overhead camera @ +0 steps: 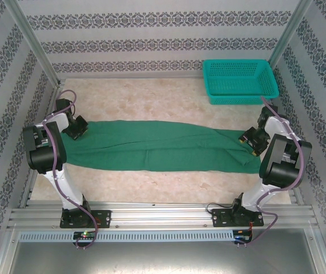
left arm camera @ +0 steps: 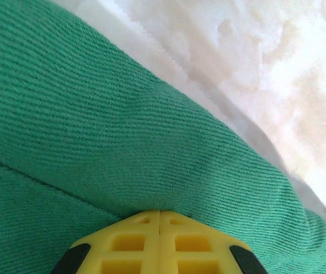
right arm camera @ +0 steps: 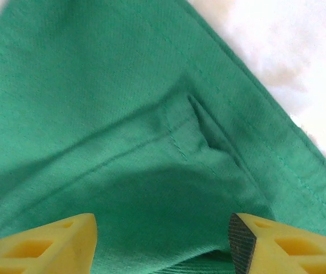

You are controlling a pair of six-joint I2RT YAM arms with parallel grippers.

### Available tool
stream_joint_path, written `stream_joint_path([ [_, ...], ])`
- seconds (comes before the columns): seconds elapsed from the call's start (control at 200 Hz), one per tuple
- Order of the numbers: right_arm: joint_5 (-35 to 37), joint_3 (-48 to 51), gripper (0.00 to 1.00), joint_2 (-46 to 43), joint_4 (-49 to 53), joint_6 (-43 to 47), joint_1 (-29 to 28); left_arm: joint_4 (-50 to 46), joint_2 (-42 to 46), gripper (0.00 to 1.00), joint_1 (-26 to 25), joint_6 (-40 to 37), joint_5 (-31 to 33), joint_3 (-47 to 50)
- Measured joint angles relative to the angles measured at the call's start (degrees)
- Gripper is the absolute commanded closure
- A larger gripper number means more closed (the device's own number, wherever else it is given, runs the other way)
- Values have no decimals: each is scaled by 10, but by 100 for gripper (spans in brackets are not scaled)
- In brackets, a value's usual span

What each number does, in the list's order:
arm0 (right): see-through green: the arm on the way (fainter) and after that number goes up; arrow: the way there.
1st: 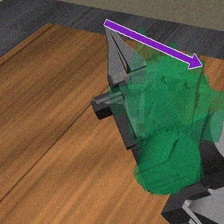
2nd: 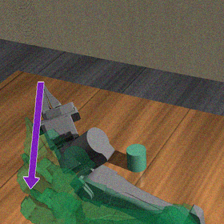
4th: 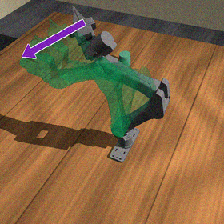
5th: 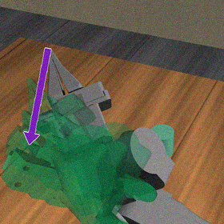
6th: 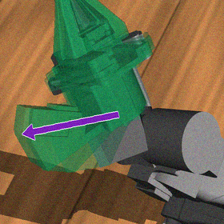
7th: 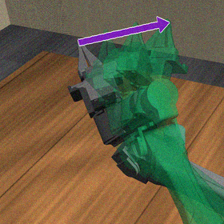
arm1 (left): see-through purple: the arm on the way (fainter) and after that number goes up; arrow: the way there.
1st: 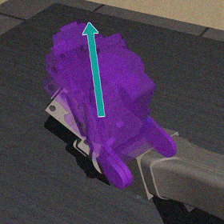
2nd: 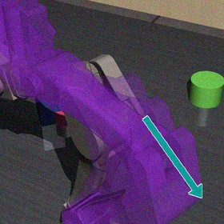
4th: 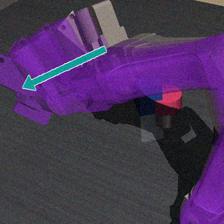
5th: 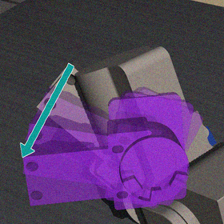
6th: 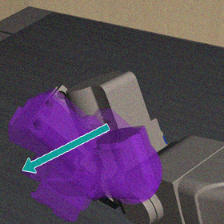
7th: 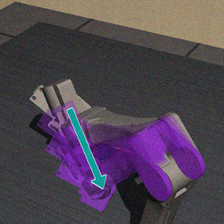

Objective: Roll up the long pants

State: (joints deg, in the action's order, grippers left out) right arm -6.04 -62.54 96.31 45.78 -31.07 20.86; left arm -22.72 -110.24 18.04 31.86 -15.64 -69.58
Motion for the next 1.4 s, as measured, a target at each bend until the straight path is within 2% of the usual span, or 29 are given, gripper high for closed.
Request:
stream_joint_path([
  [0.23,1,47,34,-59,23,10,34,0,0,99,0,0,0,0],
  [0.425,-2,74,35,-54,14,10,41,0,0,100,0,0,0,0],
  [0.45,-4,78,42,-51,11,10,41,0,0,99,0,0,0,0],
  [0.48,-5,82,57,-47,7,11,41,0,0,100,0,0,0,0],
  [0.52,-8,87,95,-41,1,11,41,0,0,99,0,0,0,0],
  [0.53,-9,89,100,-39,-1,7,41,0,0,100,0,0,-1,0],
  [0.769,-9,71,100,-45,-18,-7,41,0,0,99,0,0,-3,0],
  [0.974,14,-103,100,-77,-30,19,8,0,-1,99,0,0,-7,-1],
  [1.049,44,-136,100,-103,-40,66,-34,0,-1,100,-1,0,-8,-1],
  [1.114,103,-152,100,-117,-14,118,-91,0,-1,99,-1,0,-9,-1],
  [1.259,224,-165,100,-60,92,184,-236,0,-1,99,-1,0,-8,-1],
  [1.279,232,-164,88,-50,105,188,-245,0,-1,99,-1,0,-9,-1],
  [1.294,239,-164,75,-41,115,189,-250,0,-1,99,-1,0,-9,-1],
  [1.324,253,-163,61,-24,137,189,-254,0,-1,99,-1,0,-9,-1],
  [1.339,261,-163,44,-17,147,191,-254,0,-1,99,-1,0,-9,-1],
  [1.354,268,-163,32,-10,156,191,-253,0,-1,99,-1,0,-9,-1],
  [1.369,274,-163,27,-5,165,191,-250,0,-1,99,-1,0,-9,-1],
  [1.399,285,-163,24,3,180,190,-243,0,-1,99,-1,0,-9,-1],
])
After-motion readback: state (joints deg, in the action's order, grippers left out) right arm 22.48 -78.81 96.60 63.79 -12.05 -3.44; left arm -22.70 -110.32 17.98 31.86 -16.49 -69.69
